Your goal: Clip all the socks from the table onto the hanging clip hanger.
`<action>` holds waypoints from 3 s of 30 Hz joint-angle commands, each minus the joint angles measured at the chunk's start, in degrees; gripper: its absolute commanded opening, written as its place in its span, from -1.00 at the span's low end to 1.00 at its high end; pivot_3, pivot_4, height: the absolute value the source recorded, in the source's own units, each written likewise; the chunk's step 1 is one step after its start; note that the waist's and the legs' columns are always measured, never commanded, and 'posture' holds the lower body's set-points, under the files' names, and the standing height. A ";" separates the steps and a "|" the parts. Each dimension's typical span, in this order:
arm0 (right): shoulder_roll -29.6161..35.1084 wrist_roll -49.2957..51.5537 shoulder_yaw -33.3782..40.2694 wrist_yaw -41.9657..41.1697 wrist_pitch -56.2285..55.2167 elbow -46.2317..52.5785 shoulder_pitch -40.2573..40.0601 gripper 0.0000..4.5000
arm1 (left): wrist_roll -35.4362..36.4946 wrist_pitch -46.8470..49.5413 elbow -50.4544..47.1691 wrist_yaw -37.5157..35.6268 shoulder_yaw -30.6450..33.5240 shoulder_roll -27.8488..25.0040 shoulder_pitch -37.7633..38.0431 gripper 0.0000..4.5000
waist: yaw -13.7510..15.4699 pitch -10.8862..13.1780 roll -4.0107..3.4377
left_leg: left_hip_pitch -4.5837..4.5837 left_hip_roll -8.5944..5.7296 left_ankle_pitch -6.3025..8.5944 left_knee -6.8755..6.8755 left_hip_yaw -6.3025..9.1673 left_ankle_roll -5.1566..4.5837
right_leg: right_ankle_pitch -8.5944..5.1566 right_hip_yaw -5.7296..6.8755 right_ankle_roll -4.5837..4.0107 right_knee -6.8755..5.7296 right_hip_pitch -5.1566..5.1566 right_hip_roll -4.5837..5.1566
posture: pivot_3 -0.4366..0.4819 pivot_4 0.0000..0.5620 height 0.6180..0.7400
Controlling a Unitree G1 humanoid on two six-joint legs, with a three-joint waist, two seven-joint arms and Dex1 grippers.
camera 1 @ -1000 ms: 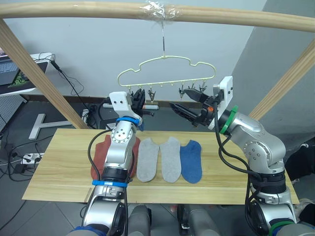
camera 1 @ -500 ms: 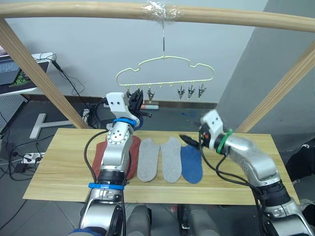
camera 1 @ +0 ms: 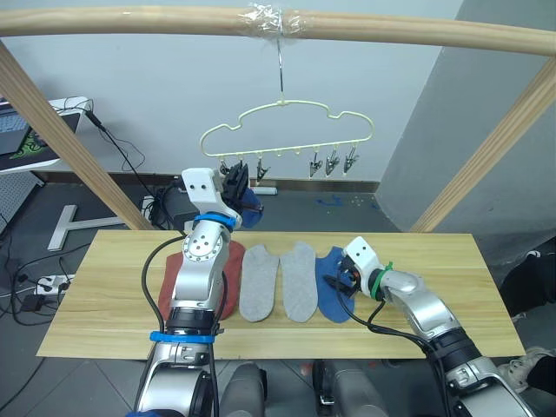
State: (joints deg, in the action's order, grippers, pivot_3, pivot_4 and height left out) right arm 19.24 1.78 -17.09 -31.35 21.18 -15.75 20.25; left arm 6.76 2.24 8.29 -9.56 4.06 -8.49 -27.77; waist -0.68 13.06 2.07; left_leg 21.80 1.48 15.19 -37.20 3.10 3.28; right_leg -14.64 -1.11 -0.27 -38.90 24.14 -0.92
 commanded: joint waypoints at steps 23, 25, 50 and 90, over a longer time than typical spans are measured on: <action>8.20 -9.29 -1.83 -5.06 -12.54 -8.52 -2.34 -1.00 | 4.55 4.08 -2.42 -2.76 1.26 0.21 0.97 -1.00 | 0.34 -0.08 0.01 | -0.49 -0.04 0.01 -0.48 0.09 -0.02 | -0.04 0.02 0.10 0.03 -0.76 -0.01 | 0.03 -0.26 1.00; 10.58 -10.33 -2.07 -5.48 -15.87 -4.70 -3.22 -1.00 | 6.88 6.28 -2.95 -4.09 1.81 0.28 0.98 -1.00 | 0.33 -0.07 0.01 | -0.49 -0.04 0.01 -0.56 0.09 -0.02 | -0.04 0.03 0.11 0.03 -0.81 -0.01 | 0.03 -0.26 1.00; 0.44 -18.61 -3.61 3.59 -43.38 12.96 5.48 -1.00 | 46.21 42.67 -10.36 -3.19 16.06 1.48 -2.96 -1.00 | -0.57 0.11 0.02 | -0.20 0.01 0.02 -0.59 0.20 0.05 | -0.04 0.12 0.13 0.18 -0.64 0.02 | 0.02 -0.23 1.00; -1.96 -18.33 -3.32 6.13 -44.24 9.70 8.35 -1.00 | 49.54 43.09 -15.14 -5.40 15.17 -1.31 -0.35 0.52 | 0.30 0.11 0.01 | 0.01 0.03 0.02 -0.60 0.23 0.04 | -0.04 0.15 0.13 0.22 -0.46 0.04 | 0.07 -0.32 1.00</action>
State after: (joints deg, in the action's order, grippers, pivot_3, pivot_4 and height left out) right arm 17.60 -17.19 -21.37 -25.37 -22.58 -7.11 27.79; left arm 55.17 45.83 -4.01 -14.52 18.96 -9.19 -28.02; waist -0.38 13.17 2.08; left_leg 21.82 1.51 15.21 -37.80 3.33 3.32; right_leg -14.68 -0.96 -0.14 -38.67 23.69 -0.88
